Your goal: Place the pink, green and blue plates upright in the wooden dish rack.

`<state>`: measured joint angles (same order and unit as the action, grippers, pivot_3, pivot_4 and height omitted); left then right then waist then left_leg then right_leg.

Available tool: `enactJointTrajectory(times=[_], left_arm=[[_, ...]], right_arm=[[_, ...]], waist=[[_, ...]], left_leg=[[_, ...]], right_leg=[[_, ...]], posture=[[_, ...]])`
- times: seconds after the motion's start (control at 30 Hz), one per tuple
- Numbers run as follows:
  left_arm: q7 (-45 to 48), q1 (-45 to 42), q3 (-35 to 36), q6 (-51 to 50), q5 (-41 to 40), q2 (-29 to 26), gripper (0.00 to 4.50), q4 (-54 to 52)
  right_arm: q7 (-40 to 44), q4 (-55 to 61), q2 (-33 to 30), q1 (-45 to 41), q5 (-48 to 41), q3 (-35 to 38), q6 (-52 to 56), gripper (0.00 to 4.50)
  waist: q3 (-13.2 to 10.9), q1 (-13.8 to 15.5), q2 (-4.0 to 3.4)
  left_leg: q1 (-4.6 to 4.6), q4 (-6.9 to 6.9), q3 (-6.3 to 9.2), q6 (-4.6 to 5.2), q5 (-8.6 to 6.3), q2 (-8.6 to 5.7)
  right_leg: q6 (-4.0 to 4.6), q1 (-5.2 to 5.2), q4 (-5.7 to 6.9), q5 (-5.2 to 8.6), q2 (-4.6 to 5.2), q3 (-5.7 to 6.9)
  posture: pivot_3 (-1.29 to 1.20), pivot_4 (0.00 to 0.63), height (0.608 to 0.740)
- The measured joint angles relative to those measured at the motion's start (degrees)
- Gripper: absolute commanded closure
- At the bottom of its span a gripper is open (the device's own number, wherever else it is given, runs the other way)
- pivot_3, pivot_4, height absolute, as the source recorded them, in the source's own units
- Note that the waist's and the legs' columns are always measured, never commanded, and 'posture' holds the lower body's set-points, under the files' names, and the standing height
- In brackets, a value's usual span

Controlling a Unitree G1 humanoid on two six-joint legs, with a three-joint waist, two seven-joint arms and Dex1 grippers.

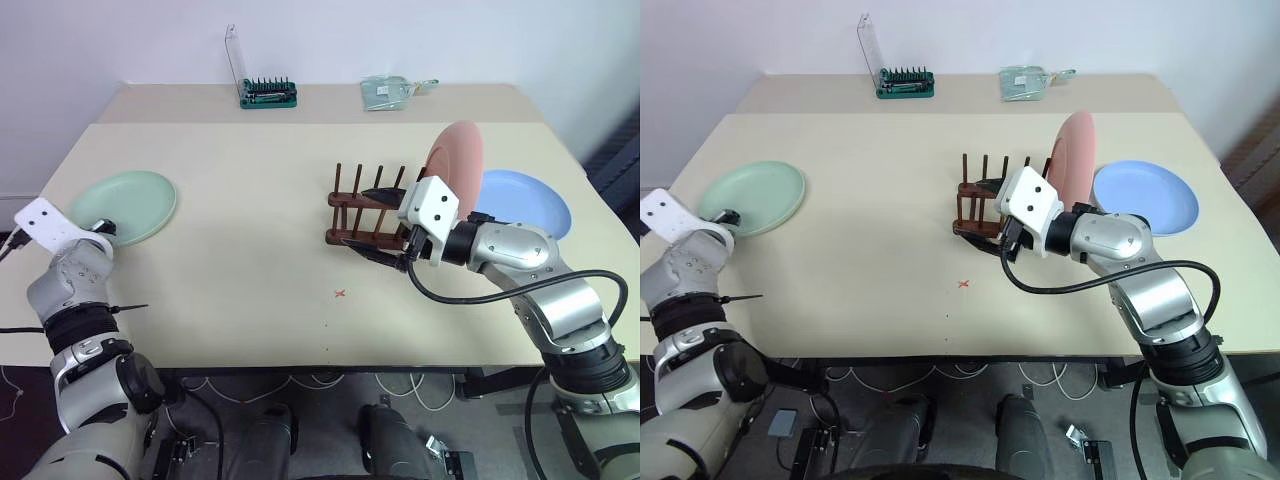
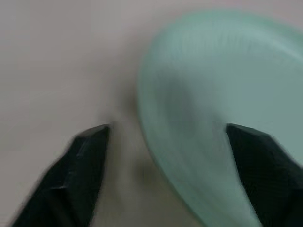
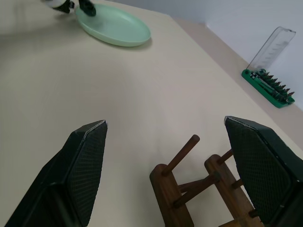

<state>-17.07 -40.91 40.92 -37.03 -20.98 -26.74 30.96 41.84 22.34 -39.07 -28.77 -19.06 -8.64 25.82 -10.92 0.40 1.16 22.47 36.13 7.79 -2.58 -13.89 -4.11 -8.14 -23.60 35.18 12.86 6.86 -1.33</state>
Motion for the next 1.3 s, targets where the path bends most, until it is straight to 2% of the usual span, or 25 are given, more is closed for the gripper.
enactJointTrajectory(times=[0.17, 0.3, 0.43, 0.57, 0.73, 0.97, 1.17, 1.23, 1.3], left_arm=[[-1.50, -0.47, 1.38, 1.65, -1.88, 0.43, 4.49, 0.53], [1.30, -2.16, -1.25, 5.21, -1.92, 1.10, 4.49, -0.75], [9.82, -2.14, -11.37, 13.19, 0.01, 4.52, 4.49, -10.67], [12.34, -2.63, -20.48, 14.09, 2.94, 6.92, 4.49, -20.27], [12.45, -3.03, -26.74, 9.16, 2.56, 12.83, 4.49, -27.59], [13.26, -4.68, -29.75, -1.38, 0.74, 13.81, 4.49, -35.74], [13.89, -5.23, -29.91, -6.63, -1.10, 14.60, 4.49, -38.31], [15.06, -5.23, -30.09, -8.32, -2.18, 14.70, 4.50, -39.70], [15.74, -5.25, -30.49, -9.52, -2.85, 15.07, 4.50, -41.31]], right_arm=[[-0.54, 0.21, 0.03, 1.46, 0.73, 0.31, 0.22, 0.46], [-1.08, 1.25, 0.35, 1.46, 1.55, 0.32, 0.06, 0.46], [-1.89, 0.37, 0.61, -1.55, 8.70, -2.62, -4.59, 0.46], [-3.54, -4.31, 2.09, -5.56, 17.61, -6.72, -11.05, 0.46], [-6.97, -12.57, 7.11, -10.48, 27.59, -12.05, -17.75, 0.46], [-10.83, -19.97, 9.33, -12.99, 39.39, -15.83, -24.48, 0.46], [-11.82, -23.18, 11.44, -13.34, 44.14, -16.94, -27.89, 0.46], [-13.25, -25.40, 12.07, -13.90, 46.21, -16.95, -28.34, 1.02], [-13.71, -27.17, 12.51, -14.64, 47.55, -16.96, -28.91, 1.86]], waist=[[0.00, -0.23, 0.00], [0.00, -0.04, 0.02], [-0.06, 0.30, 0.17], [-0.06, -0.37, 0.17], [-0.06, -1.53, 0.17], [-0.07, -1.29, 0.17], [-0.07, -1.47, 0.16], [-0.07, -1.44, 0.16], [-0.07, -1.41, 0.16]], left_leg=[[-0.01, -0.02, 0.00, -0.02, 0.01, 0.02], [-0.01, 0.00, -0.01, -0.04, 0.02, 0.01], [0.06, 0.01, -0.03, -0.30, 0.17, -0.01], [0.00, -0.07, -0.07, -0.32, 0.18, 0.01], [-0.01, -0.09, -0.05, -0.36, 0.21, 0.03], [0.03, -0.08, -0.05, -0.37, 0.21, 0.02], [0.01, -0.09, -0.04, -0.40, 0.23, 0.02], [0.02, -0.09, -0.04, -0.41, 0.24, 0.02], [0.02, -0.09, -0.03, -0.41, 0.24, 0.02]], right_leg=[[0.02, -0.02, 0.01, -0.01, 0.00, 0.00], [0.02, 0.03, -0.01, -0.01, 0.00, 0.00], [0.04, 0.03, -0.10, -0.03, 0.01, 0.00], [0.04, 0.00, -0.06, -0.03, 0.01, -0.02], [0.04, -0.06, 0.01, -0.03, -0.02, -0.02], [0.05, -0.06, -0.01, -0.03, -0.03, -0.03], [0.05, -0.07, 0.01, -0.03, -0.04, -0.04], [0.05, -0.07, 0.01, -0.03, -0.04, -0.04], [0.06, -0.07, 0.00, -0.03, -0.04, -0.04]], posture=[[0.00, 0.150, 0.740], [0.00, 0.150, 0.740], [0.00, 0.150, 0.740], [0.00, 0.150, 0.740], [0.00, 0.150, 0.740], [0.00, 0.150, 0.740], [0.00, 0.150, 0.740], [0.00, 0.150, 0.740], [0.00, 0.150, 0.740]])
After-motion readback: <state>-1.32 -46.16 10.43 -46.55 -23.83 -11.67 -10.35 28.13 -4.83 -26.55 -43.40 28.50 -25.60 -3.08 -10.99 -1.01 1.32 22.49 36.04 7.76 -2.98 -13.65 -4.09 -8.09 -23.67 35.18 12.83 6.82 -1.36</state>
